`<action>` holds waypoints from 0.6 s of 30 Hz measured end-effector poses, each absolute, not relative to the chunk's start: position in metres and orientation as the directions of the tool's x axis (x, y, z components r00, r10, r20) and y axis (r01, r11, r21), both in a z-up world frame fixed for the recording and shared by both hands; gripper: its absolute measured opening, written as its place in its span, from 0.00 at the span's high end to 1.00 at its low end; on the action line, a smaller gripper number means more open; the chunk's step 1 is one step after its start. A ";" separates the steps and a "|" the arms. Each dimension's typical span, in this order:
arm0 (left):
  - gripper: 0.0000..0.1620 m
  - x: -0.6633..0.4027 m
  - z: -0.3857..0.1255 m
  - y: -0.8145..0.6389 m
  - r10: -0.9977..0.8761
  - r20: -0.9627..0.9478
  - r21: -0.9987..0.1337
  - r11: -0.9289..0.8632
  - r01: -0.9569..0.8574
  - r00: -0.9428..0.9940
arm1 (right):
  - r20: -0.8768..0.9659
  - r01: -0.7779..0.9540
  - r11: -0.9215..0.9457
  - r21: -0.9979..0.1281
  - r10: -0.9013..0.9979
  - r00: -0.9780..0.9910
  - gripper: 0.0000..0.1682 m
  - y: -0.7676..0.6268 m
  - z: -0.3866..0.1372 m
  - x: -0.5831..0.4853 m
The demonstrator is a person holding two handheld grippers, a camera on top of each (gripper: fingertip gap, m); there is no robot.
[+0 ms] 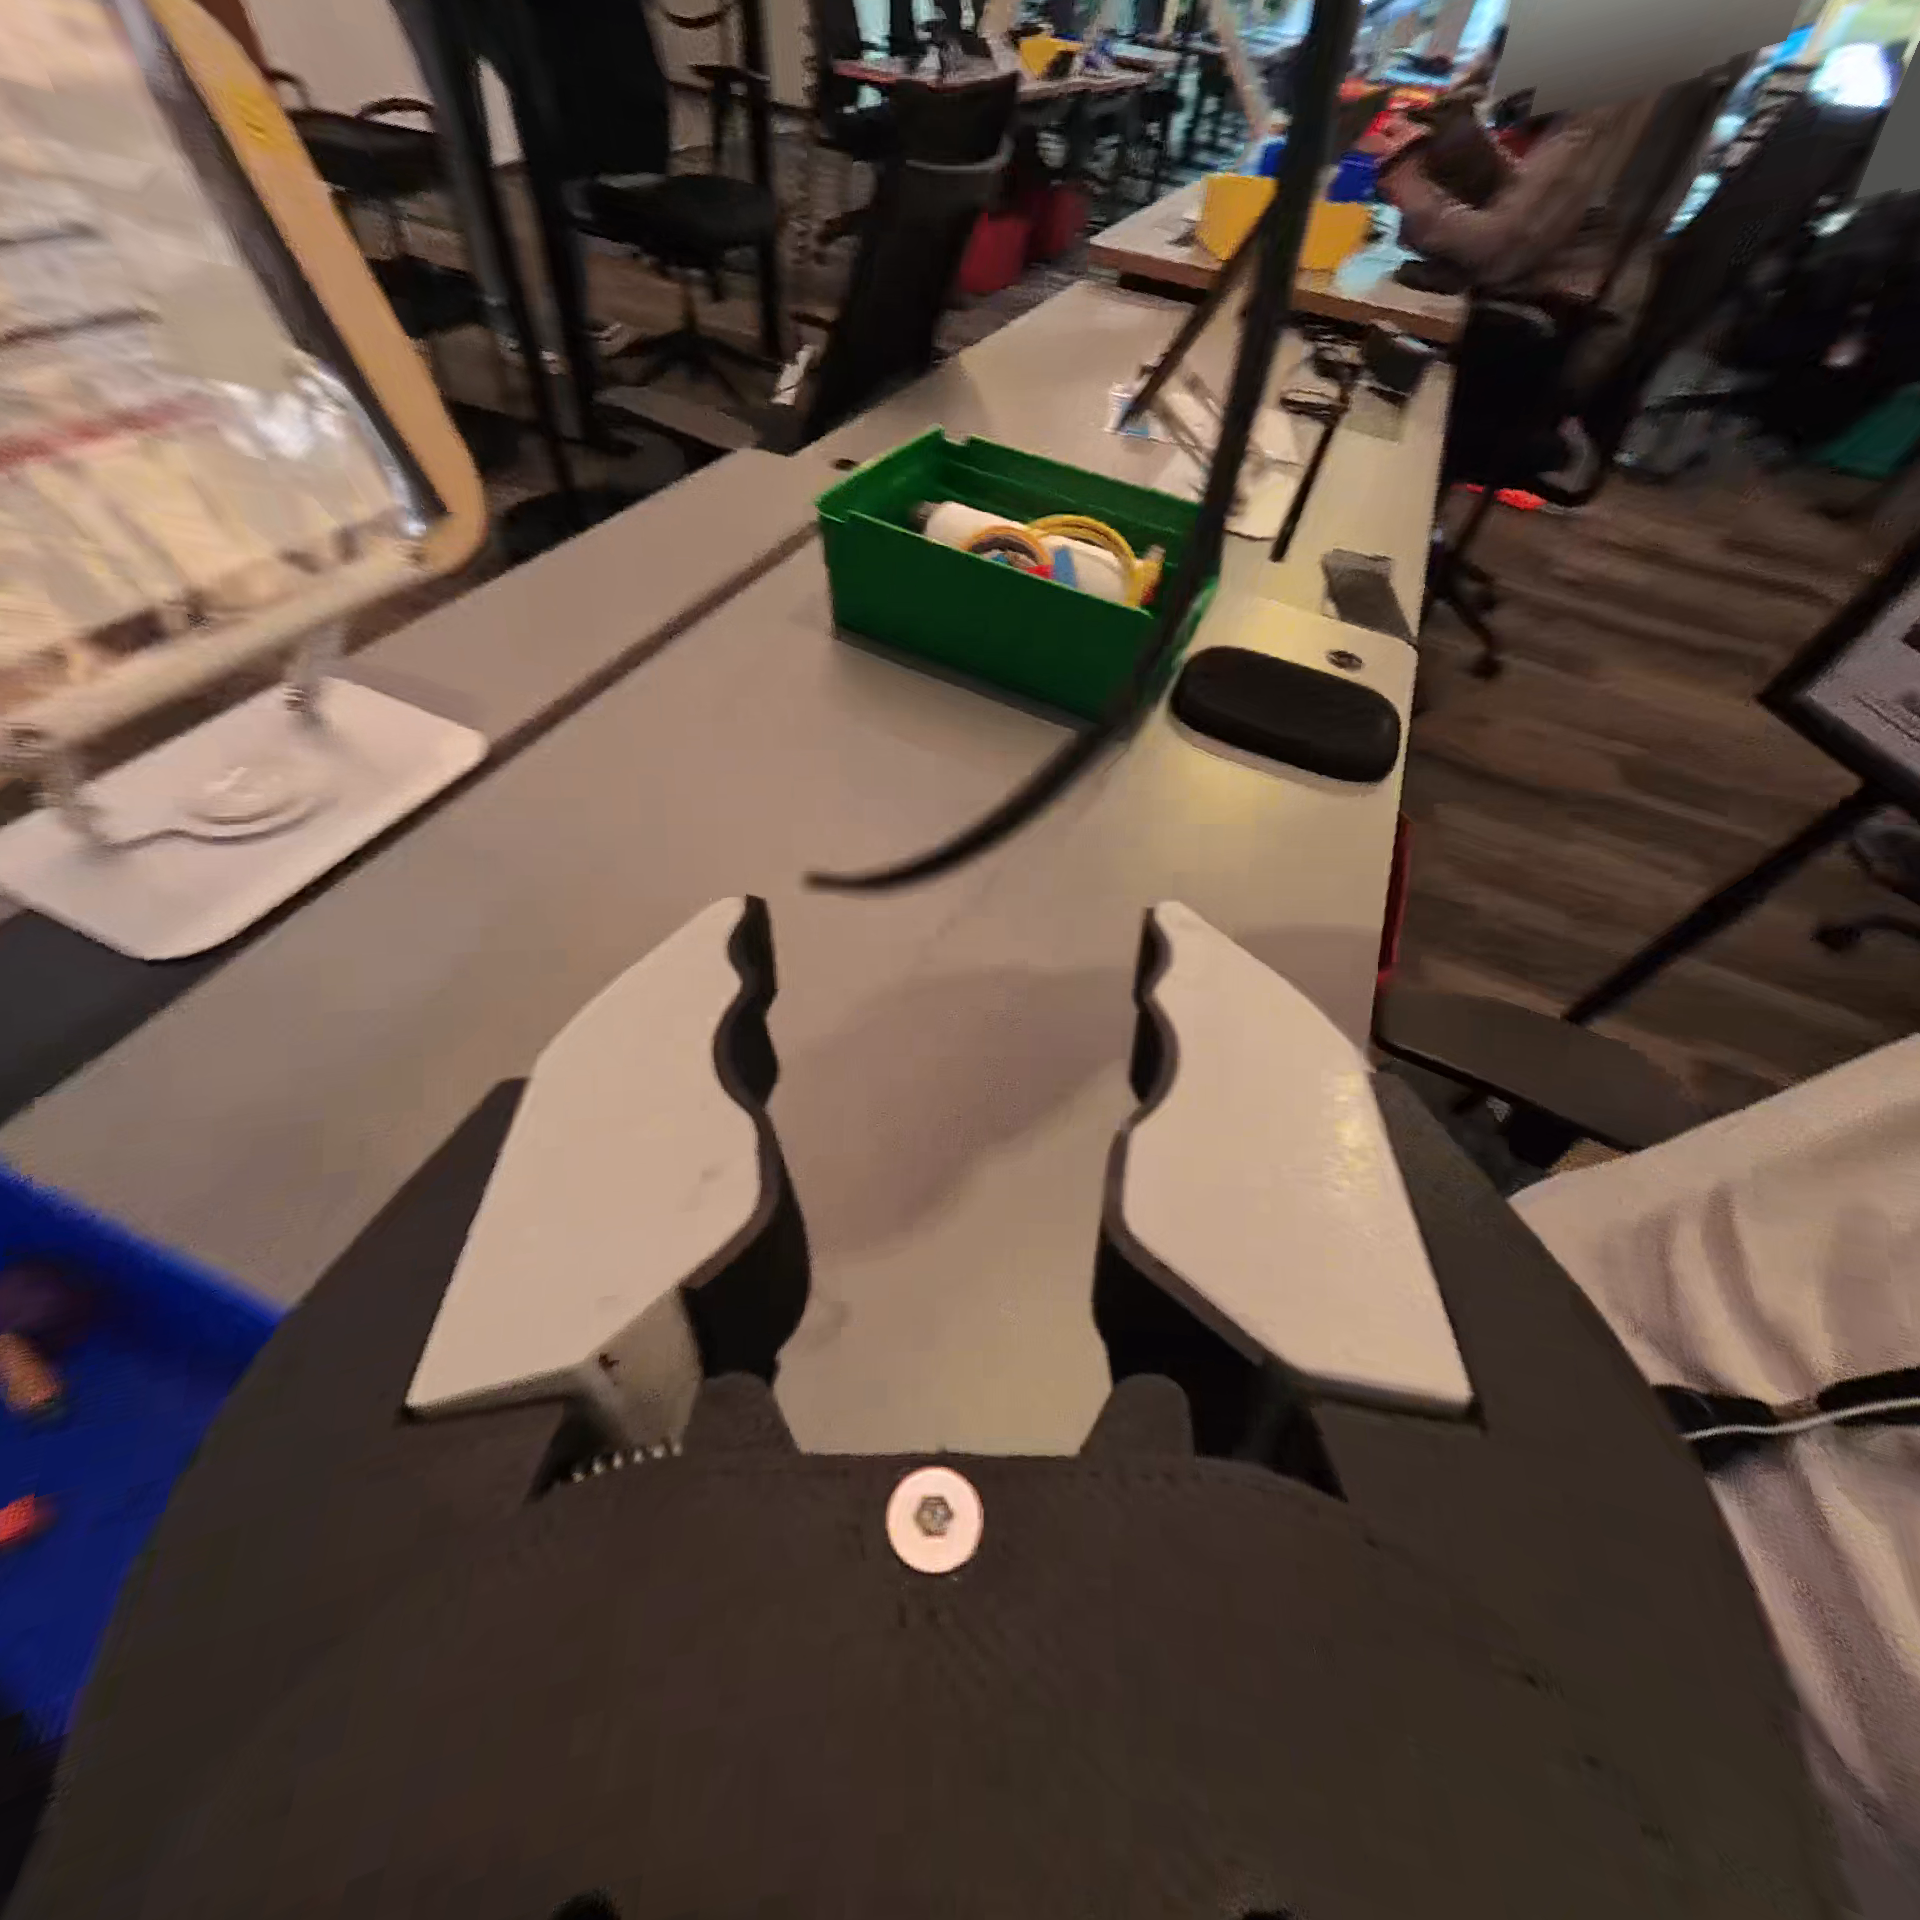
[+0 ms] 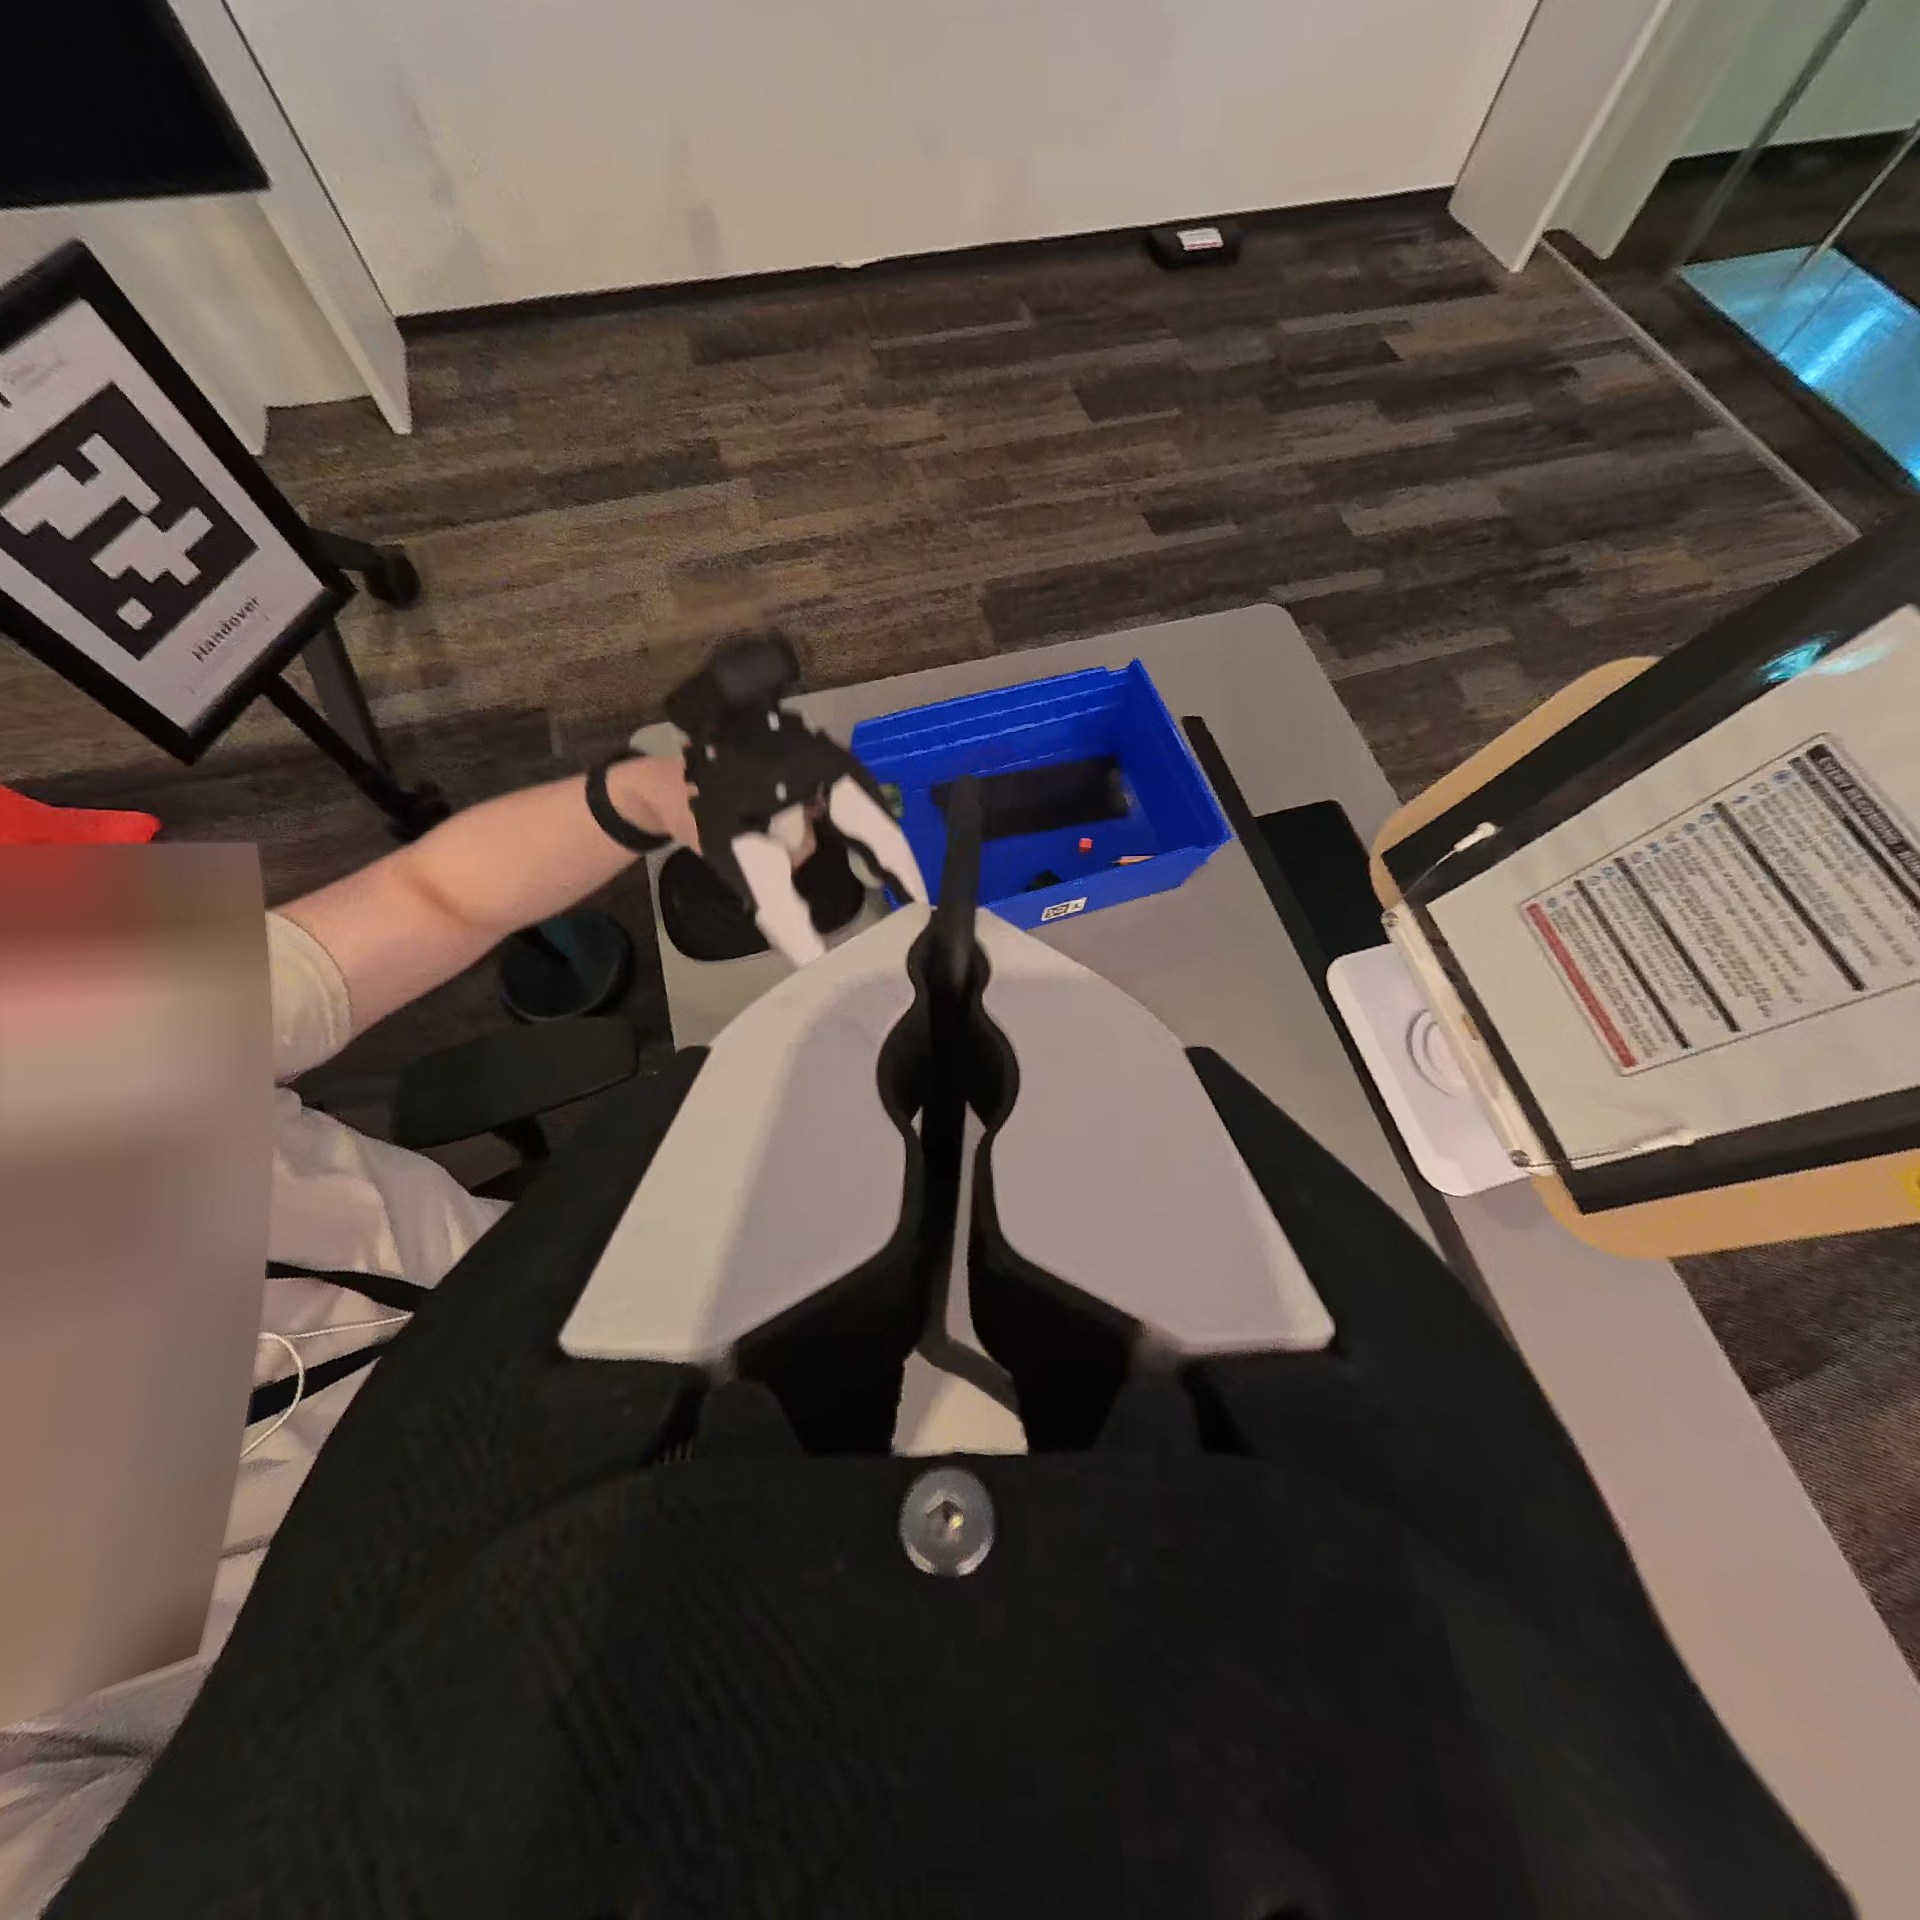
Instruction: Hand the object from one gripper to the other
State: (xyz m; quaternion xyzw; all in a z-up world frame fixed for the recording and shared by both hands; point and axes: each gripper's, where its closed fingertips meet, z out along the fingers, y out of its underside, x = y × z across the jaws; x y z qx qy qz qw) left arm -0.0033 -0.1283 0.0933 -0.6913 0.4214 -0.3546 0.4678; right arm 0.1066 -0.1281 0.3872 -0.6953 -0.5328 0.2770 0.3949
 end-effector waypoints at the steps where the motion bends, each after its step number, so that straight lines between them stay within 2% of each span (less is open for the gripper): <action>1: 0.52 0.007 0.076 -0.132 -0.924 0.095 -0.948 -0.198 -0.250 0.371 | 0.048 0.534 -0.116 -0.837 0.958 0.283 0.99 -0.128 0.390 0.106; 4: 0.45 0.020 0.044 -0.137 -0.941 0.070 -0.952 -0.162 -0.259 0.330 | 0.112 0.580 -0.087 -0.810 0.948 0.299 0.99 -0.122 0.394 0.105; 6: 0.40 0.015 0.047 -0.130 -0.935 0.035 -0.966 -0.122 -0.228 0.353 | 0.142 0.602 -0.065 -0.795 0.946 0.290 0.99 -0.119 0.393 0.102; 8: 0.39 0.005 0.073 -0.119 -0.907 0.053 -0.984 -0.118 -0.133 0.418 | 0.166 0.615 -0.045 -0.787 0.945 0.281 0.99 -0.117 0.392 0.097; 10: 0.37 -0.004 0.121 -0.120 -0.888 0.087 -0.996 -0.089 0.016 0.452 | 0.209 0.632 -0.006 -0.775 0.941 0.265 1.00 -0.115 0.388 0.092; 13: 0.30 -0.014 0.195 -0.132 -0.849 0.042 -0.985 0.052 0.163 0.527 | 0.257 0.639 0.040 -0.768 0.933 0.252 1.00 -0.111 0.385 0.082; 15: 0.24 -0.005 0.225 -0.135 -0.800 -0.003 -0.978 0.126 0.164 0.601 | 0.280 0.623 0.065 -0.780 0.926 0.254 0.99 -0.109 0.386 0.075; 18: 0.22 0.032 0.244 -0.123 -0.744 -0.092 -0.979 0.190 0.078 0.662 | 0.304 0.612 0.109 -0.784 0.926 0.225 0.99 -0.113 0.383 0.065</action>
